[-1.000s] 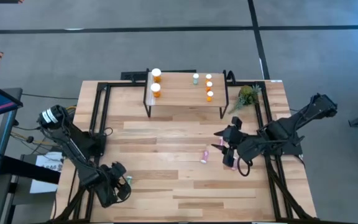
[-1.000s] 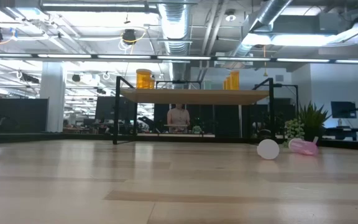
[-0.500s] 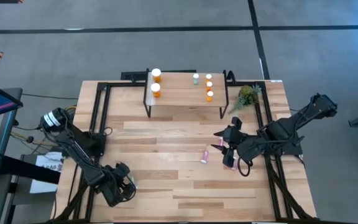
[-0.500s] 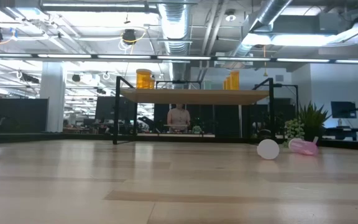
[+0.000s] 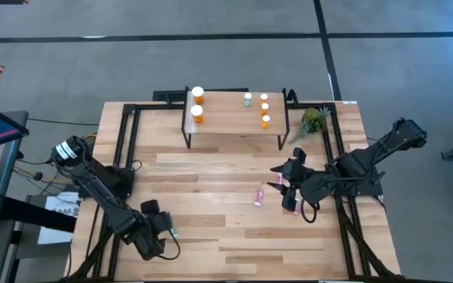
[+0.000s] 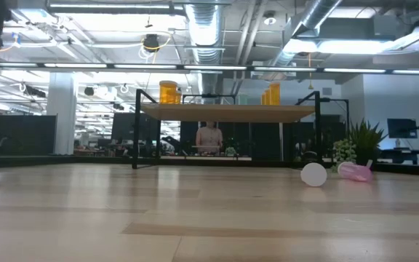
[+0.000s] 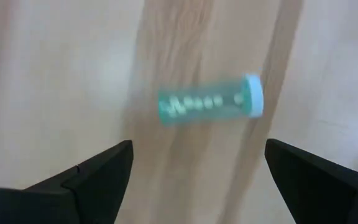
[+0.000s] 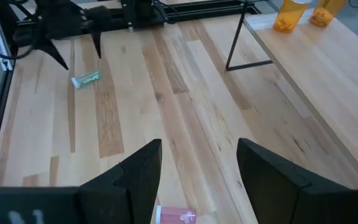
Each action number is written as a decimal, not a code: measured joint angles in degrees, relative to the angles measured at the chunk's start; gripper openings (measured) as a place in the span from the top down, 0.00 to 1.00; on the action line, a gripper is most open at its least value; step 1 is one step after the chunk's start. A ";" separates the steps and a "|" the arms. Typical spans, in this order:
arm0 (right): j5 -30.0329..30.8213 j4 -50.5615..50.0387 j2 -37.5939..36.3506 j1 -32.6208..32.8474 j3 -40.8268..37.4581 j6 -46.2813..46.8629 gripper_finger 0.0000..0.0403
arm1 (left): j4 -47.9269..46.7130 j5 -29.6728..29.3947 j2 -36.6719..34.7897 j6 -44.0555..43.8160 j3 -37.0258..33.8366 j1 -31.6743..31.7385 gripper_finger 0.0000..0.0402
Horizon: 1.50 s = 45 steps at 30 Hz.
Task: Pick and place medicine bottles onto shelf by color
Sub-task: Put the blue pill bottle on the shelf aligned with the blue pill bottle
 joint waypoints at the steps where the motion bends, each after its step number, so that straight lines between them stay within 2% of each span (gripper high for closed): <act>1: 0.02 0.00 0.00 0.00 0.00 0.00 0.42 | -1.40 -1.73 0.00 3.74 0.98 -0.06 0.12; 3: 0.02 0.00 0.00 0.00 0.00 0.00 0.42 | -2.55 -5.33 0.00 11.62 2.32 -0.06 0.12; 5: 0.02 0.02 0.00 0.00 0.00 0.02 0.42 | -2.25 -6.53 0.00 19.98 2.50 -0.06 0.12; 11: 0.04 0.38 0.00 0.37 0.00 0.04 0.42 | -2.23 -2.18 1.12 43.37 2.45 -0.06 0.12; 16: 0.06 0.44 0.00 0.33 0.00 0.04 0.42 | -0.79 -1.07 3.55 52.79 2.23 0.85 0.12; 19: 0.17 0.81 0.40 0.31 -0.02 0.04 0.42 | -0.23 0.02 5.90 54.42 2.23 2.19 0.12; 25: 0.18 1.22 2.23 0.28 0.05 0.03 0.42 | 1.57 5.76 9.65 57.30 2.54 4.72 0.12; 38: -0.09 0.95 6.58 0.24 -0.09 0.23 0.42 | 4.91 13.55 8.96 57.59 2.15 7.88 0.13; 41: -0.09 1.01 6.58 0.24 -0.09 0.39 0.42 | 5.51 14.54 9.05 57.55 2.15 7.88 0.15; 45: -0.07 1.11 6.19 0.24 -0.09 0.50 0.42 | 5.66 14.94 9.05 57.81 2.15 7.79 0.25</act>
